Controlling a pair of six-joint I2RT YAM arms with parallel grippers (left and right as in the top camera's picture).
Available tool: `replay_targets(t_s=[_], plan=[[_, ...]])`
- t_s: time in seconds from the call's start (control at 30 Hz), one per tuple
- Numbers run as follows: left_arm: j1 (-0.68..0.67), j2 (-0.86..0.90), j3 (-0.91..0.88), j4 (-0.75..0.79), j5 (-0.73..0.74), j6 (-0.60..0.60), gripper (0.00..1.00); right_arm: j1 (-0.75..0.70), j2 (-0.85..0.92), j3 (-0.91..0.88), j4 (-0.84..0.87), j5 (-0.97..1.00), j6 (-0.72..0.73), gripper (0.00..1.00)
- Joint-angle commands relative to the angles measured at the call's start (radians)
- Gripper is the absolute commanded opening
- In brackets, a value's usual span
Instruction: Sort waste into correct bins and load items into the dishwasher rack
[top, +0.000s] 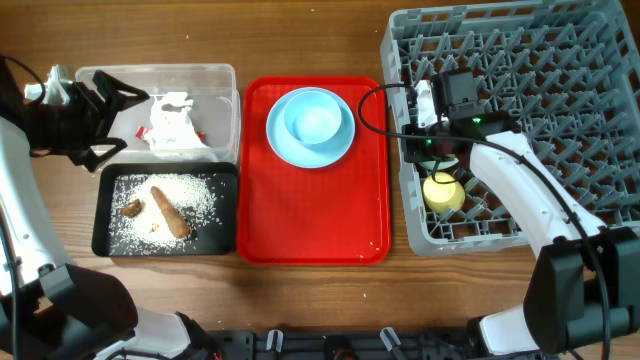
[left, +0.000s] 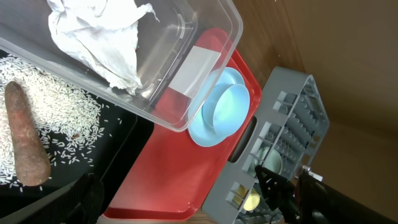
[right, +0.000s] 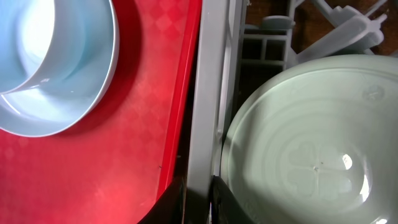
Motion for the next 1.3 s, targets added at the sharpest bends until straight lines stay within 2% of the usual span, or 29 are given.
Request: replay_targets(t_s=[0.0, 0.4, 1.0, 1.17, 1.27], plan=[[0.004, 0.003, 0.001, 0.0, -0.003, -0.009, 1.0, 0.007, -0.018, 0.001, 0.006, 0.005, 0.079, 0.17], [0.004, 0.003, 0.001, 0.0, -0.003, -0.009, 1.0, 0.007, -0.018, 0.001, 0.051, 0.039, 0.116, 0.18], [0.004, 0.003, 0.001, 0.0, -0.003, -0.009, 1.0, 0.007, -0.018, 0.002, 0.102, 0.055, 0.134, 0.1], [0.004, 0.003, 0.001, 0.0, -0.003, -0.009, 1.0, 0.007, -0.018, 0.002, 0.11, 0.069, 0.135, 0.11], [0.004, 0.003, 0.001, 0.0, -0.003, -0.009, 1.0, 0.007, -0.018, 0.002, 0.095, 0.069, 0.134, 0.16]])
